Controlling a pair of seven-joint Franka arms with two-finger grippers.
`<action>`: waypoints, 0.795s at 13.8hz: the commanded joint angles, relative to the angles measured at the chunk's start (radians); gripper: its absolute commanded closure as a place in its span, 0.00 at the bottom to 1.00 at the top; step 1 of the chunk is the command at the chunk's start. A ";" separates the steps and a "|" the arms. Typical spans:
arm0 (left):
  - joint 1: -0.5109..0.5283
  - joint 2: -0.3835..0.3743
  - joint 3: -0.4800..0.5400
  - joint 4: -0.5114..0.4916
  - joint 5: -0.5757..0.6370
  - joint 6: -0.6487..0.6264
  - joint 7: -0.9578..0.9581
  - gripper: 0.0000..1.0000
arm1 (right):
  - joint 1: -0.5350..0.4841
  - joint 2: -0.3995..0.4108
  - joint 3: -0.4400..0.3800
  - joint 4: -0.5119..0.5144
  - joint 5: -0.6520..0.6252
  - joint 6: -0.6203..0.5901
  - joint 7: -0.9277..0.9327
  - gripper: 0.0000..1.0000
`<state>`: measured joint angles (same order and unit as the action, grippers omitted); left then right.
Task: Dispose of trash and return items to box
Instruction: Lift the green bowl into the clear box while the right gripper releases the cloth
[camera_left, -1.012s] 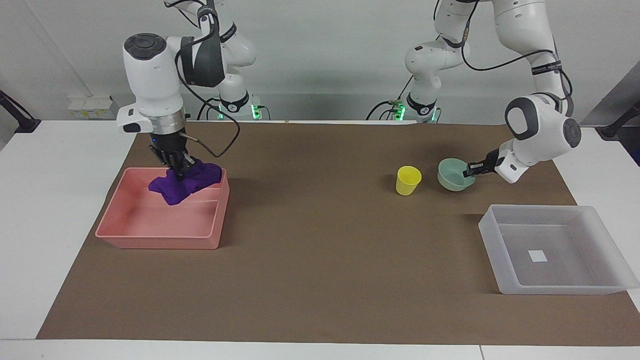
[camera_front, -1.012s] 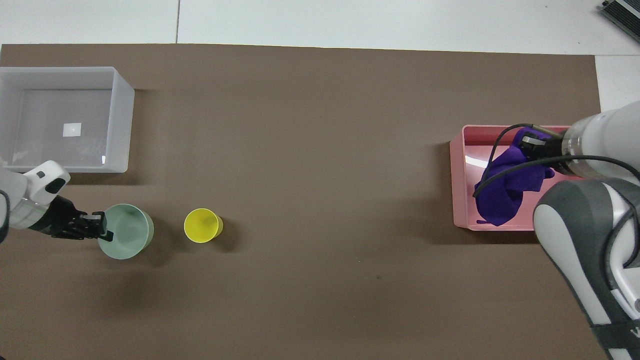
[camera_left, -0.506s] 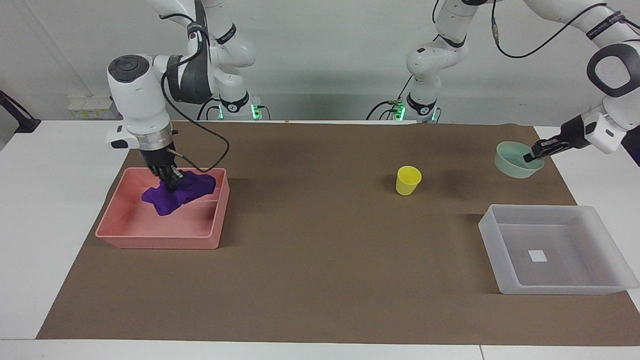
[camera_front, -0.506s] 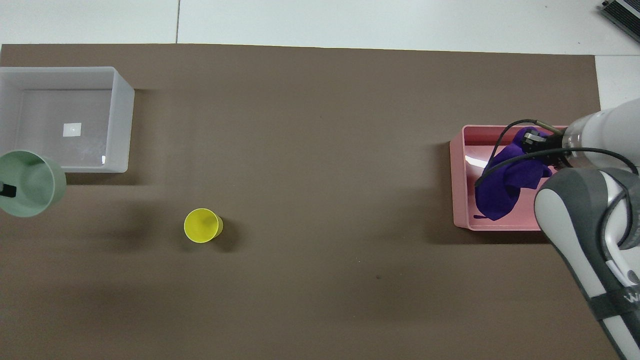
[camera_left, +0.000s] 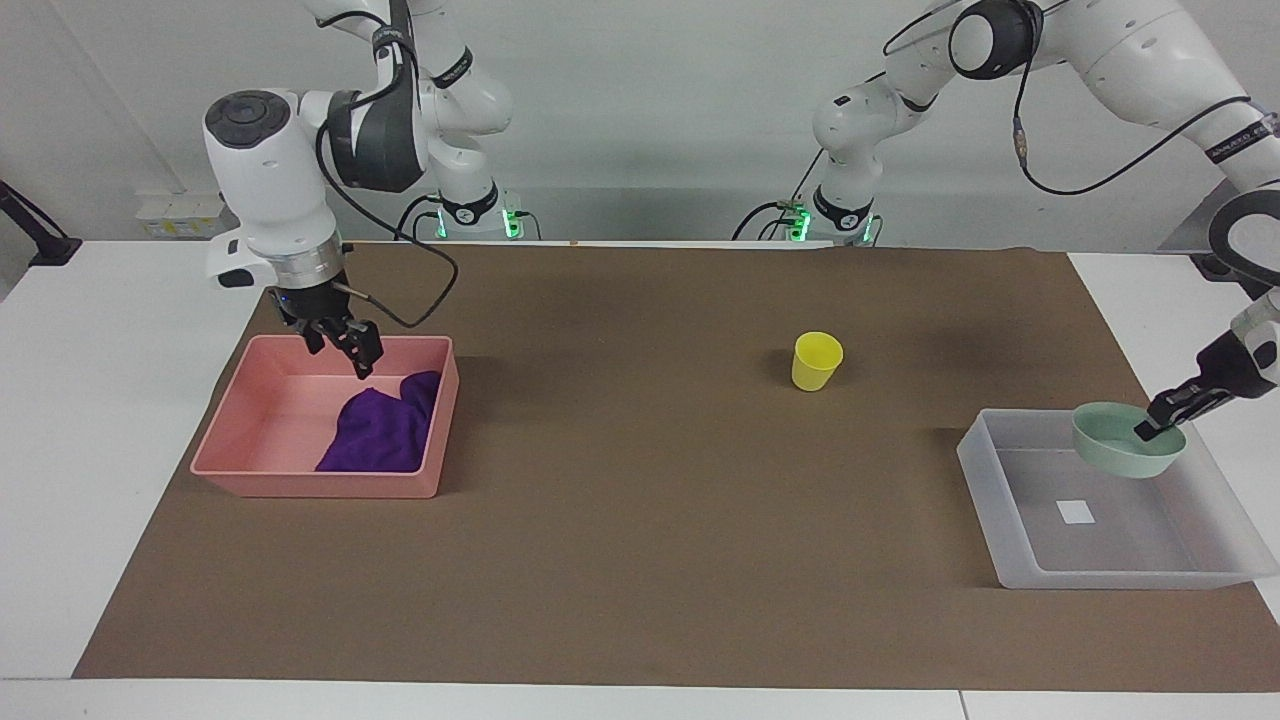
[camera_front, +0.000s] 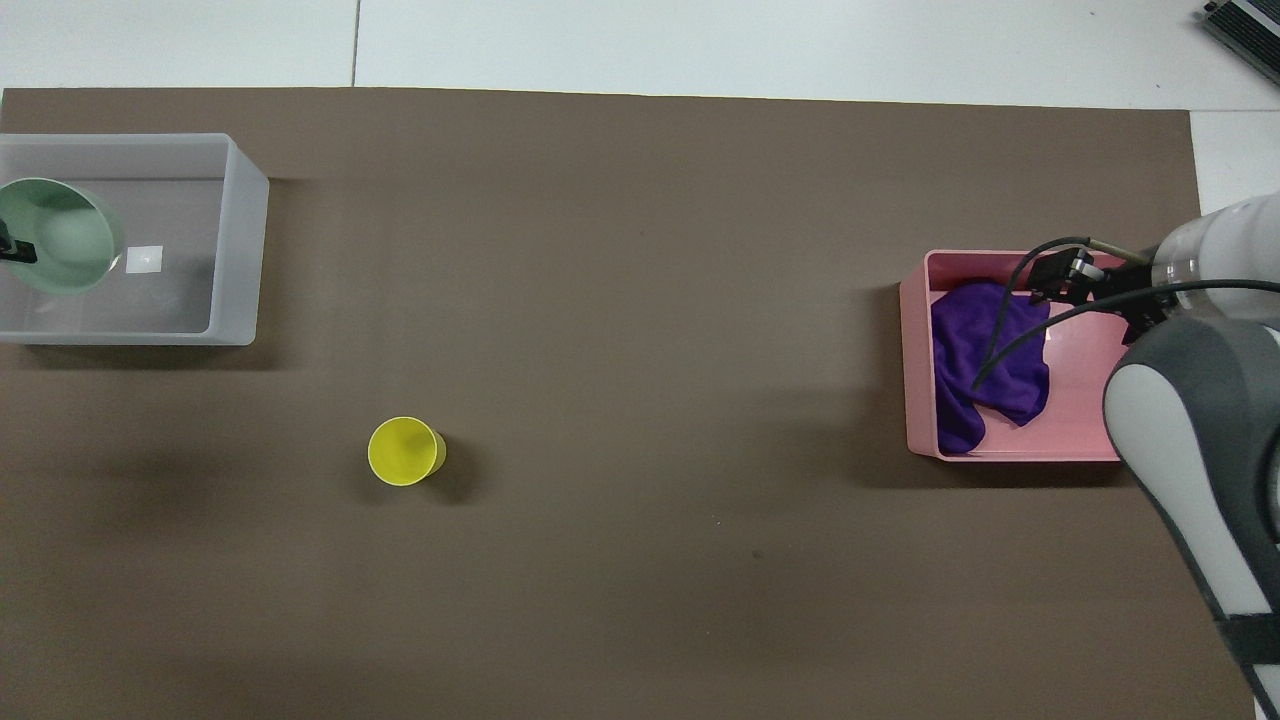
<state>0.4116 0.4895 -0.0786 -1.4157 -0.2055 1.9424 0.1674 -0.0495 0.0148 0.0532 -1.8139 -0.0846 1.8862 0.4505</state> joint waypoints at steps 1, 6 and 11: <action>-0.016 0.063 -0.003 0.037 0.020 0.015 -0.005 1.00 | 0.007 -0.016 0.042 0.060 0.032 -0.106 -0.067 0.00; -0.051 0.124 -0.003 0.032 0.095 0.058 0.003 1.00 | 0.003 -0.038 0.051 0.149 0.037 -0.245 -0.209 0.00; -0.096 0.100 -0.003 0.027 0.092 0.047 -0.008 0.00 | -0.007 -0.029 0.048 0.243 0.086 -0.341 -0.230 0.00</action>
<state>0.3470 0.6057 -0.0908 -1.4047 -0.1304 1.9997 0.1703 -0.0401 -0.0246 0.0953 -1.6066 -0.0307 1.5782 0.2626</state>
